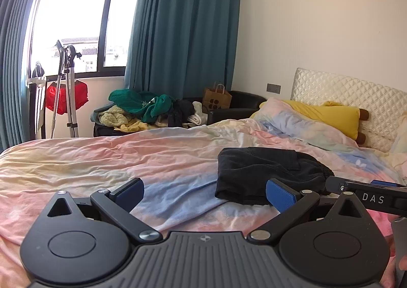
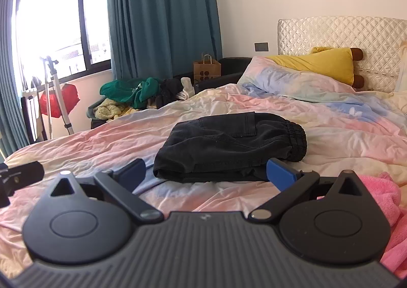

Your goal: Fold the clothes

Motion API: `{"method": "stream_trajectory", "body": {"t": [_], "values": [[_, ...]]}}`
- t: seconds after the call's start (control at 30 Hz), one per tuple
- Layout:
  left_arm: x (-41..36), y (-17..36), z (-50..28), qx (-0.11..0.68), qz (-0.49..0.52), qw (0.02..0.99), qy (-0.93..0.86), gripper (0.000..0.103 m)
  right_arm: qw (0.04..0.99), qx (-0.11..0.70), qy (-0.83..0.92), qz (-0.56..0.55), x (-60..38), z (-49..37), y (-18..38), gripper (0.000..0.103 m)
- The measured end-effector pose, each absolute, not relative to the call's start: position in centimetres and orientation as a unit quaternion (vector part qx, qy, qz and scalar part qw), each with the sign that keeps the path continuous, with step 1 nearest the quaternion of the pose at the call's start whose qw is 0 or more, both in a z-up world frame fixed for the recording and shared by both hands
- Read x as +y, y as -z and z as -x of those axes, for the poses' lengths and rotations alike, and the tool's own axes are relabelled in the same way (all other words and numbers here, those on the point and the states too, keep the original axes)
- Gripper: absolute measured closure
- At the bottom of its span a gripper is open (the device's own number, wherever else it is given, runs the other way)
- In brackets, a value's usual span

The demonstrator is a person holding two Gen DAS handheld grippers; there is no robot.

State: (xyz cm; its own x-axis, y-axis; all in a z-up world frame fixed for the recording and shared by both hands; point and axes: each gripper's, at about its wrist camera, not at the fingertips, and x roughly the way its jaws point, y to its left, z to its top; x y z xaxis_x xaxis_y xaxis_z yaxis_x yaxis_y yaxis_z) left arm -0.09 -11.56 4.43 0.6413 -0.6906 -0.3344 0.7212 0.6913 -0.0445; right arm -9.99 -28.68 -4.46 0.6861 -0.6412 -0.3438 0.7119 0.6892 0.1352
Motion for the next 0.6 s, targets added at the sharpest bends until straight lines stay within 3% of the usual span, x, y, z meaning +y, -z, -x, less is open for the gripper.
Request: {"method": "stream_trajectory", "body": {"t": [0.6], "values": [[-11.45,-4.33,0.07,0.167,-0.056,0.909,0.378,0.000,0.906,0.146,0.379,-0.121,-28.50,9.65,4.46,0.000]]}}
